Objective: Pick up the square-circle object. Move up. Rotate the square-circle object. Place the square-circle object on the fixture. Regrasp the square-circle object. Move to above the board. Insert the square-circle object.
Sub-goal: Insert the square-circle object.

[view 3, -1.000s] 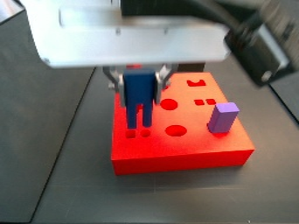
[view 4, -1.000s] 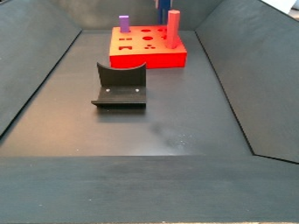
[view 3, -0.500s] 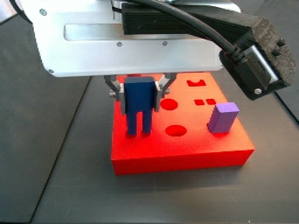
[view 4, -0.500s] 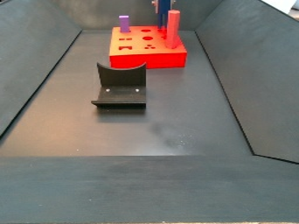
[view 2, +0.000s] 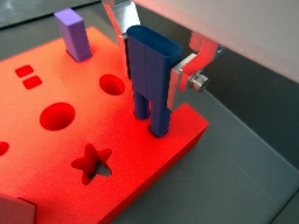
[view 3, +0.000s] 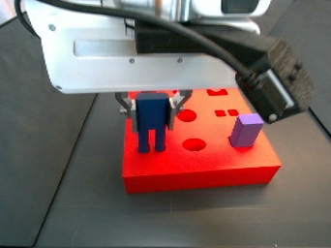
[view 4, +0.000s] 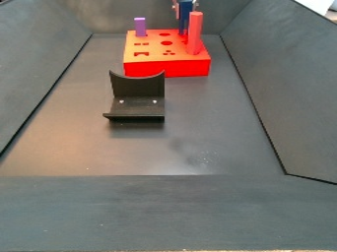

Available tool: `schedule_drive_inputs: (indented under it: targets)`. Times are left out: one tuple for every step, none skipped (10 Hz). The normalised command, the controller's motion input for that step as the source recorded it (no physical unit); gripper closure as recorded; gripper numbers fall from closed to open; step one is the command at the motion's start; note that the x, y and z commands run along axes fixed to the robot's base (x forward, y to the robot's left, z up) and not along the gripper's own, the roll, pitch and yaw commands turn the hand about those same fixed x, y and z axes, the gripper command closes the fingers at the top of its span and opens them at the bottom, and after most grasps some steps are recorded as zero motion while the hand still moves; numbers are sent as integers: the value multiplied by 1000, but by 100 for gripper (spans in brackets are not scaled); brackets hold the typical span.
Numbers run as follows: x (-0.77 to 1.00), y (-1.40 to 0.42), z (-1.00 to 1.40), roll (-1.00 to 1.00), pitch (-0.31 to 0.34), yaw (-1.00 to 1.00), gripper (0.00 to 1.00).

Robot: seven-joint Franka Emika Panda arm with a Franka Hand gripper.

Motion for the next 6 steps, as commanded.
schedule_drive_inputs:
  targets:
    - [0,-63,-474,-3,-37,-120,100]
    - [0,-109,-763,-24,-130,-157,100]
    - [11,-163,-823,0,-116,-163,100]
    - [0,-83,-406,-10,-33,-120,100]
    - [0,0,0,-17,-67,0,100]
    - [0,0,0,-3,0,0,100]
